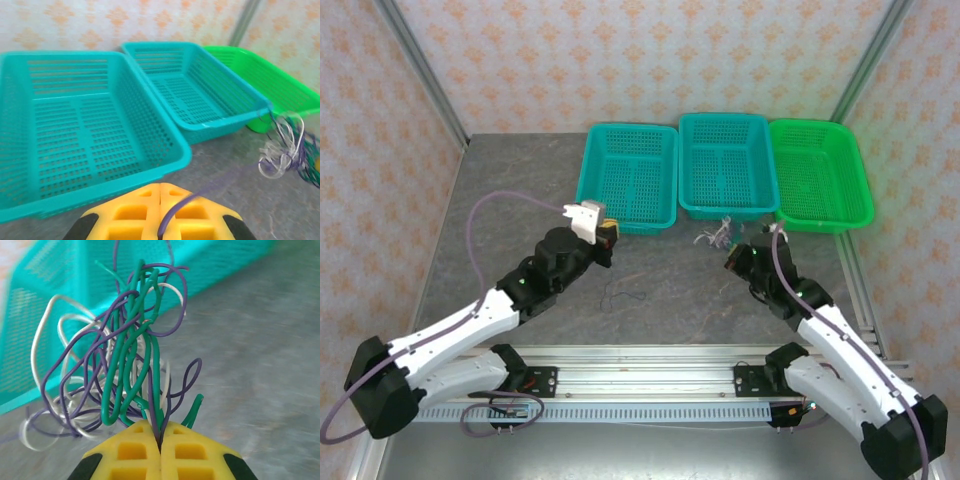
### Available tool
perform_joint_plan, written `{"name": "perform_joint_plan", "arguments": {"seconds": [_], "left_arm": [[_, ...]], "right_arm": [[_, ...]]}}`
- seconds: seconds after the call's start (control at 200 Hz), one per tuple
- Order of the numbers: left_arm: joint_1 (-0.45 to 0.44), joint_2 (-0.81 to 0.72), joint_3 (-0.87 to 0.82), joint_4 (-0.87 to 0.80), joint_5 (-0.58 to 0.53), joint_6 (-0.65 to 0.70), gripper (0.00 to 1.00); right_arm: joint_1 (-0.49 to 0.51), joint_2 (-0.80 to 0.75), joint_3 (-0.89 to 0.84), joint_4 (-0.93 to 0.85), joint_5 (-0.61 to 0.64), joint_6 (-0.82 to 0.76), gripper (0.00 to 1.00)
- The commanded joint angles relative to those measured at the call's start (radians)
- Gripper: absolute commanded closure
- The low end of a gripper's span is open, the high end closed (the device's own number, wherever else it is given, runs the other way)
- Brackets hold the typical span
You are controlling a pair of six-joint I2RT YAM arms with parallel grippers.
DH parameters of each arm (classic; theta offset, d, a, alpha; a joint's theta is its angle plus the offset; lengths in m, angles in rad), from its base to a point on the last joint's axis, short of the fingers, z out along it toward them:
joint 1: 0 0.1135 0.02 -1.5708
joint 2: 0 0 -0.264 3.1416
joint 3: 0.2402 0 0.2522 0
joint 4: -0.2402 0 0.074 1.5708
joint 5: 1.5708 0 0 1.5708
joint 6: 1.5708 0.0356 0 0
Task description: Untangle the cables
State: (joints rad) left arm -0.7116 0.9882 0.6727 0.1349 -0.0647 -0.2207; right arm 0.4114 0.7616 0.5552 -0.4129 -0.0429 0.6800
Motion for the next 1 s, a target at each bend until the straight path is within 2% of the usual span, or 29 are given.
{"name": "perform_joint_plan", "arguments": {"seconds": [0.0, 0.21, 0.335, 0.43, 0.546, 0.596, 0.651, 0.731, 0.801, 0.886, 0.996], "left_arm": [[0.019, -0.063, -0.024, -0.135, -0.13, -0.047, 1.0], [0.07, -0.103, -0.026, -0.218, -0.178, -0.087, 1.0], [0.119, -0.105, -0.011, -0.269, -0.198, -0.121, 1.0], [0.137, -0.11, -0.007, -0.253, -0.124, -0.119, 1.0], [0.137, -0.107, 0.003, -0.209, -0.013, -0.113, 1.0], [0.136, -0.103, 0.018, -0.209, 0.009, -0.119, 1.0], [0.136, -0.099, 0.039, -0.208, 0.035, -0.126, 1.0], [0.136, -0.09, 0.077, -0.198, 0.08, -0.136, 1.0], [0.136, -0.076, 0.131, -0.196, 0.123, -0.145, 1.0], [0.136, -0.046, 0.23, -0.208, 0.169, -0.145, 1.0], [0.136, 0.005, 0.386, -0.25, 0.164, -0.126, 1.0]], "right_arm": [[-0.022, -0.05, -0.083, -0.046, 0.137, 0.136, 1.0], [-0.066, -0.068, -0.171, -0.155, 0.22, 0.206, 1.0], [-0.144, -0.065, -0.199, -0.204, 0.238, 0.254, 1.0], [-0.17, -0.065, -0.218, -0.094, 0.111, 0.15, 1.0], [-0.169, -0.046, -0.251, 0.178, -0.233, 0.029, 1.0], [-0.16, -0.023, -0.264, 0.282, -0.339, 0.034, 0.93], [-0.131, 0.007, -0.266, 0.334, -0.371, 0.048, 0.88], [-0.065, 0.059, -0.246, 0.349, -0.358, 0.038, 0.82], [-0.022, 0.103, -0.216, 0.339, -0.355, 0.013, 0.73], [-0.017, 0.126, -0.157, 0.25, -0.304, -0.019, 0.61], [-0.018, 0.095, -0.1, 0.171, -0.232, -0.068, 0.56]]}}
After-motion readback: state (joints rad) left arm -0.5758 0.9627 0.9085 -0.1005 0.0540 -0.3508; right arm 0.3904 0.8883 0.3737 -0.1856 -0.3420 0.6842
